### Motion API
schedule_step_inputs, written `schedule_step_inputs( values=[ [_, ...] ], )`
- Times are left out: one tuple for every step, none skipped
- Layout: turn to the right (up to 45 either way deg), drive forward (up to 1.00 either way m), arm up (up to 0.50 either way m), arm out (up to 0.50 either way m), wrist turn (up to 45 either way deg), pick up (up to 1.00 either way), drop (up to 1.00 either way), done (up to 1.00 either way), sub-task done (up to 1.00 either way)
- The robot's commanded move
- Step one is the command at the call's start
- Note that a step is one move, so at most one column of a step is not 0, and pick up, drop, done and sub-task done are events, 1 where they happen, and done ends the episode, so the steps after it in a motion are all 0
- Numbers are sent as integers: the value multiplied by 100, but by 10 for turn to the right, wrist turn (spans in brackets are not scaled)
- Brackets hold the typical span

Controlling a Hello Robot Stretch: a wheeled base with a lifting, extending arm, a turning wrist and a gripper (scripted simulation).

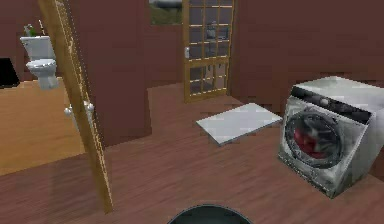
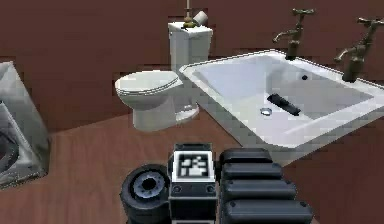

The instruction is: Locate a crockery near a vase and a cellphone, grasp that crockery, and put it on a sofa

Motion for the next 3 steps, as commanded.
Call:
schedule_step_inputs(
  values=[
    [0,35,0,0,0,0,0,0,0],
    [0,100,0,0,0,0,0,0,0],
    [-30,0,0,0,0,0,0,0,0]
  ],
)
